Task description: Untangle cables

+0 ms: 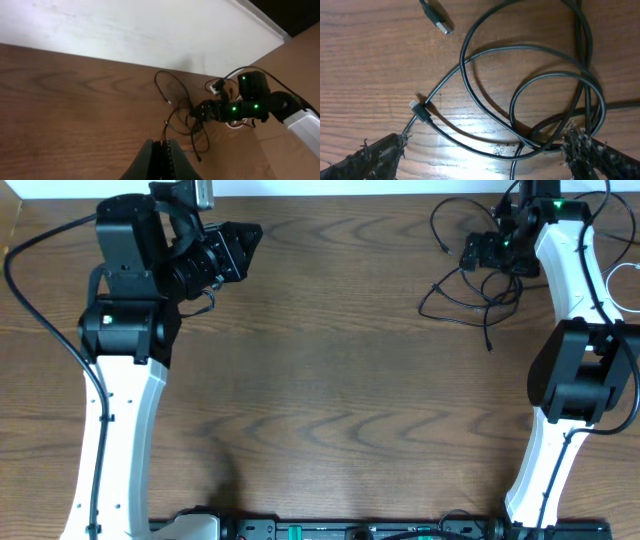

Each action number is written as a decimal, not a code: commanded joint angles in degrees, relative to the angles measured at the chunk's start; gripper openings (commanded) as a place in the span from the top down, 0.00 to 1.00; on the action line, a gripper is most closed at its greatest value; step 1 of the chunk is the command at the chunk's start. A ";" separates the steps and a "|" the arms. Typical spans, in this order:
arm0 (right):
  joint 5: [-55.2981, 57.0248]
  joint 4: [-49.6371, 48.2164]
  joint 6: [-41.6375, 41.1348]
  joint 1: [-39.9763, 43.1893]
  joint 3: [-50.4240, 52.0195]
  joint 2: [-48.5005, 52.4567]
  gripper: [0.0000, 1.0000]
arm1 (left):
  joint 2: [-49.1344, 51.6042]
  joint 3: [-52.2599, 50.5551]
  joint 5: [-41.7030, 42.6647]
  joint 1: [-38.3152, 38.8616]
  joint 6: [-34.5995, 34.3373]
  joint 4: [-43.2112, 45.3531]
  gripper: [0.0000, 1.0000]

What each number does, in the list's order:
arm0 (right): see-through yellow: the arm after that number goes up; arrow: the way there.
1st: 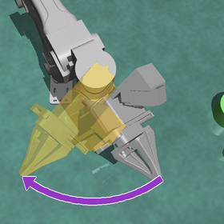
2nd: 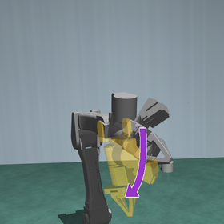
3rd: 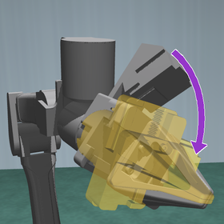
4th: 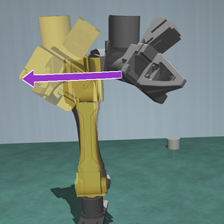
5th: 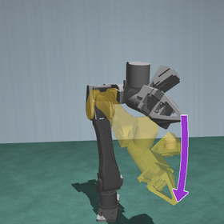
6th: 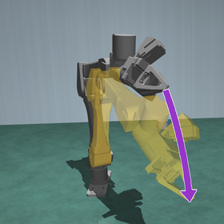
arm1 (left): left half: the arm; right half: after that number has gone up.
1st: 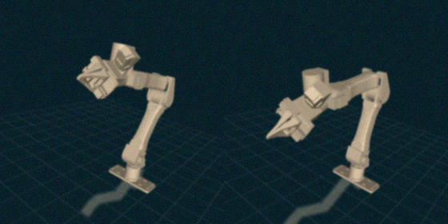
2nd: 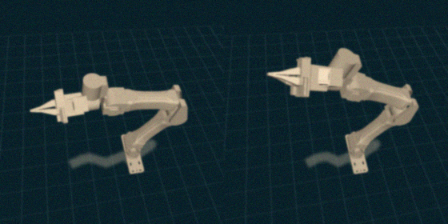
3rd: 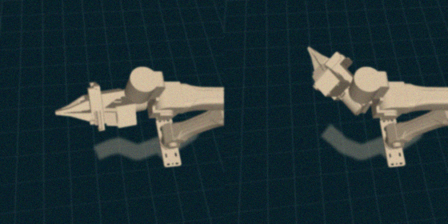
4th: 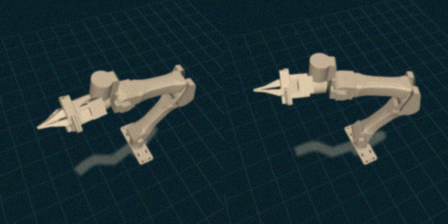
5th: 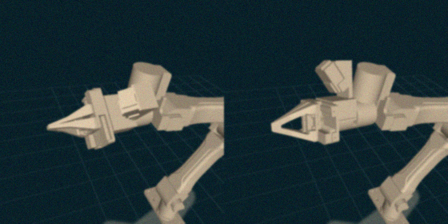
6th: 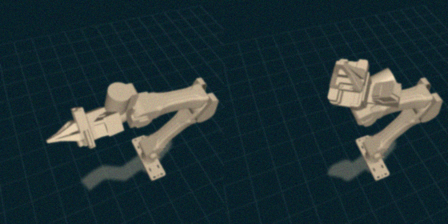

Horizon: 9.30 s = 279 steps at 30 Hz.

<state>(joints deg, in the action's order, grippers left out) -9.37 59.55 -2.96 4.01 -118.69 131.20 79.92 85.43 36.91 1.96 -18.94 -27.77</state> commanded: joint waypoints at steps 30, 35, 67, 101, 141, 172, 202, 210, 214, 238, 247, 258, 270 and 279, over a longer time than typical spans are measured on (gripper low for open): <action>9.94 -10.99 -1.66 3.13 0.00 10.58 0.01 | 1.33 0.50 -0.55 0.66 1.36 -0.26 0.93; 9.14 -11.37 -1.66 3.17 0.00 12.41 0.01 | 1.33 0.50 -0.55 0.66 1.36 -0.26 0.92; -2.21 -9.70 -1.68 3.08 -0.13 13.53 0.99 | 1.33 0.50 -0.50 0.66 1.31 -0.72 0.93; -1.68 4.42 -3.48 25.49 -0.13 -29.62 0.99 | 1.31 0.50 -0.50 0.66 1.31 -2.21 0.92; 7.89 -15.06 -30.86 15.08 -0.07 6.99 0.28 | 1.33 0.50 -0.52 0.66 1.31 -2.64 0.93; 11.50 -13.29 -20.44 13.35 4.57 12.41 0.99 | 1.33 0.50 -0.50 0.76 1.29 -3.74 0.92; 2.60 3.74 -15.47 47.43 3.26 -23.71 0.99 | 1.33 0.50 -0.50 1.03 1.29 -5.64 0.93; -15.78 -3.67 -8.02 48.76 3.28 -17.33 0.43 | 1.33 0.50 -0.52 1.03 1.31 -5.62 0.92; -13.09 -3.76 -5.77 45.16 3.28 -15.63 0.04 | 1.33 0.50 -0.50 1.03 1.31 -5.64 0.92; -9.64 10.10 6.25 7.56 3.23 -33.24 0.03 | 1.33 0.39 -0.52 1.03 1.33 -9.94 0.10; -9.81 14.49 6.64 -0.39 3.23 -44.98 0.01 | 1.33 0.39 -0.52 1.03 1.33 -9.94 0.09; -6.84 27.10 7.32 -1.33 3.23 -49.24 0.01 | 1.33 0.39 -0.52 1.03 1.33 -9.94 0.09; 1.95 31.43 9.55 -2.08 3.93 -49.33 0.01 | 1.33 0.39 -0.52 1.03 1.33 -9.94 0.09; -0.92 3.58 13.68 -3.32 27.96 -64.00 0.01 | 1.33 0.39 -0.52 1.03 1.33 -9.94 0.09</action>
<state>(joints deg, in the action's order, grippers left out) -8.45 68.58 8.88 1.15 -98.59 73.95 80.71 85.43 36.67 2.81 -18.00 -37.54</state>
